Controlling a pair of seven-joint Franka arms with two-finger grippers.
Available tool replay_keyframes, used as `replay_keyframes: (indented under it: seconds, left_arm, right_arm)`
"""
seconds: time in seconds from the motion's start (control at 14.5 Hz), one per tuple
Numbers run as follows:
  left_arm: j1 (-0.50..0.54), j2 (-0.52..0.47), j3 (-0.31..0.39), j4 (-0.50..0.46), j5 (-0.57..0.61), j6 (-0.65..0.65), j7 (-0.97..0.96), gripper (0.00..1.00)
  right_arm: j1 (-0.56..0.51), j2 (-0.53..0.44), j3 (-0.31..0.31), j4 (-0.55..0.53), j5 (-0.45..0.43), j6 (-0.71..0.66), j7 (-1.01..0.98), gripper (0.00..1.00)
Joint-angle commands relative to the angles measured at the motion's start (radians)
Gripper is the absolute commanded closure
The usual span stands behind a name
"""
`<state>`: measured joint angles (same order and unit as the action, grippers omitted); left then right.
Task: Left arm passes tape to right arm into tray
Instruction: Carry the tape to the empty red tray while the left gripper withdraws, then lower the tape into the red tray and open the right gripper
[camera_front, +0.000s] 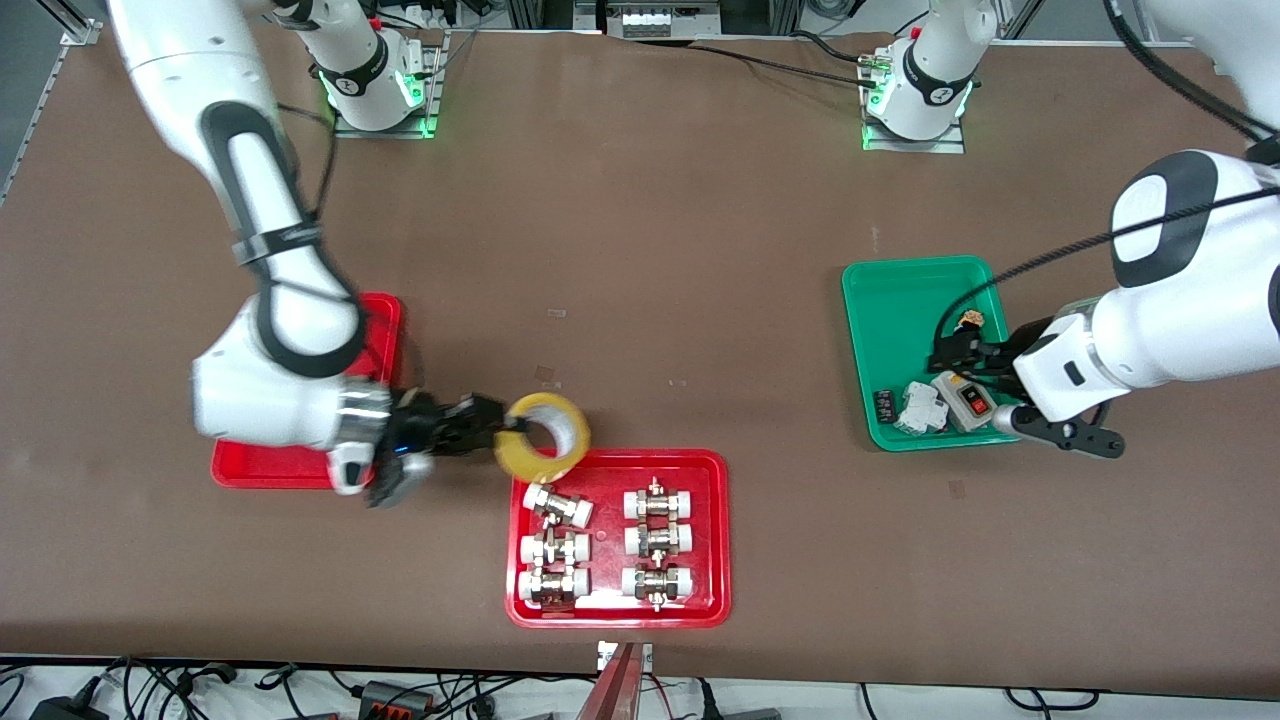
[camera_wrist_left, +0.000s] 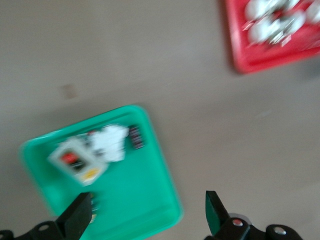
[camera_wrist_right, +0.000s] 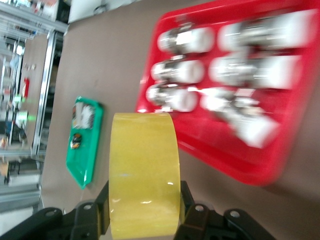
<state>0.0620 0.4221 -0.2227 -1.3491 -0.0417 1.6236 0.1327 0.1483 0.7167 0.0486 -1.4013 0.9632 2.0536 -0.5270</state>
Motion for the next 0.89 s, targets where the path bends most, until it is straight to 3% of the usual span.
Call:
replay_keyframes:
  seconds: [0.0,0.21,0.41,0.55,0.69,0.83]
  left_arm:
    - [-0.011,0.004,-0.006,0.094,0.120,-0.134,0.080,0.00]
    - [0.018,0.021,0.028,0.136,0.118,-0.134,0.077,0.00]
    - [-0.075,-0.003,0.217,0.115,0.115,-0.154,0.081,0.00]
    - [-0.132,-0.112,0.295,-0.054,0.091,-0.078,0.016,0.00]
    - [-0.120,-0.254,0.296,-0.306,0.048,0.103,-0.031,0.00]
    - [-0.105,-0.336,0.292,-0.448,0.049,0.201,-0.033,0.00]
  right_arm:
    - [-0.166,-0.014,0.007,-0.028,-0.076,-0.088,0.011,0.73]
    - [-0.329,-0.011,0.007,-0.035,-0.158,-0.280,0.044,0.73]
    - [-0.430,-0.003,0.007,-0.039,-0.237,-0.426,0.038,0.72]
    - [-0.476,0.004,0.007,-0.047,-0.288,-0.458,0.019,0.71]
    - [-0.497,0.039,0.007,-0.047,-0.291,-0.458,-0.048,0.70]
    - [-0.498,0.072,0.008,-0.045,-0.278,-0.451,-0.077,0.70]
